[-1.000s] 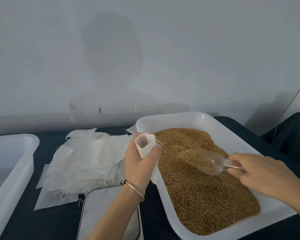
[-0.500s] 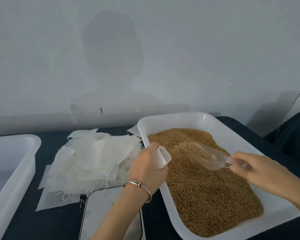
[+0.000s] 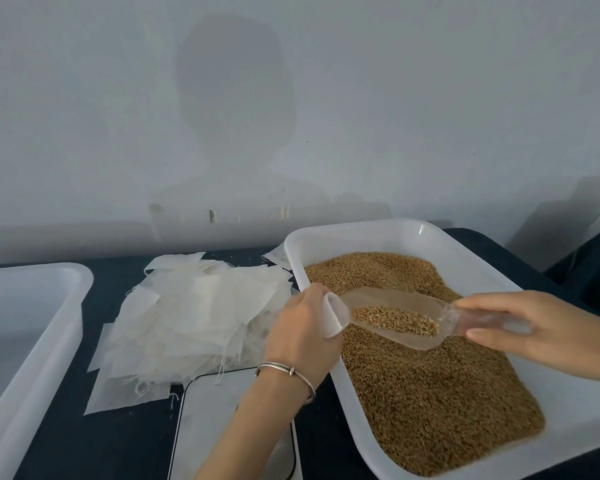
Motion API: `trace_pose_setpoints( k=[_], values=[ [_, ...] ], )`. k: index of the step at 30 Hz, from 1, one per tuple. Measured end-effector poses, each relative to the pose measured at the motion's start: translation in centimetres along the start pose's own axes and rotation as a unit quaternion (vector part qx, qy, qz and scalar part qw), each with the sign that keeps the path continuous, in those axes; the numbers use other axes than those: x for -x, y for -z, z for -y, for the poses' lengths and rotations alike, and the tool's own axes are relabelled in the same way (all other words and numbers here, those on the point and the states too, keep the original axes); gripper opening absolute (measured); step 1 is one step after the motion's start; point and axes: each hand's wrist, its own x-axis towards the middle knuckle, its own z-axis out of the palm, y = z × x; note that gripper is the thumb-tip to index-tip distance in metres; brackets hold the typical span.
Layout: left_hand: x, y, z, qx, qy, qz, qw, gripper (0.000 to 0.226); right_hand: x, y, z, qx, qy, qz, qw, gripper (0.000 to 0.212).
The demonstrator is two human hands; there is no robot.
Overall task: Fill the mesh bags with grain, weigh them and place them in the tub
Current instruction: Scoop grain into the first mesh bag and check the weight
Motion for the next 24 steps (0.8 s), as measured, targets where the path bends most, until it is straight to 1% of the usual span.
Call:
trace_pose_setpoints(
  k=[2,4,6,7,11,14,16,20,24],
  values=[
    [-0.2,-0.5,-0.2,0.0,-0.02,0.006,1.0,0.021,-0.1,0.6,0.4,0.029,0.013,0.006,0.999,0.039],
    [-0.2,-1.0,-0.5,-0.017,-0.042,0.009,0.999,0.015,-0.2,1.3,0.9,0.063,0.016,0.006,0.998,0.031],
    [0.0,-1.6,-0.7,-0.034,-0.056,0.001,0.998,0.011,-0.3,2.0,1.3,0.118,0.019,0.017,0.993,0.023],
    [0.1,-1.7,-0.7,-0.039,-0.057,-0.003,0.998,0.012,-0.3,2.2,1.7,0.146,0.017,0.025,0.989,0.022],
    [0.2,-1.9,-0.5,-0.05,-0.046,0.004,0.998,0.029,-0.8,3.0,3.8,0.23,0.015,0.048,0.972,0.018],
    [0.3,-1.9,-0.5,-0.043,-0.043,0.005,0.998,0.031,-1.3,3.5,5.4,0.294,0.028,0.034,0.955,0.012],
    [0.4,-2.0,-0.4,-0.037,-0.044,0.001,0.998,0.031,-1.6,3.9,6.2,0.319,0.021,0.025,0.947,0.016],
    [0.5,-2.2,-0.2,-0.025,-0.045,-0.005,0.999,0.033,-2.1,4.1,7.1,0.341,0.004,0.054,0.938,0.013],
    [0.5,-2.3,-0.1,-0.011,-0.043,-0.008,0.999,0.033,-2.0,4.2,7.5,0.359,-0.004,0.059,0.932,0.014]
  ],
)
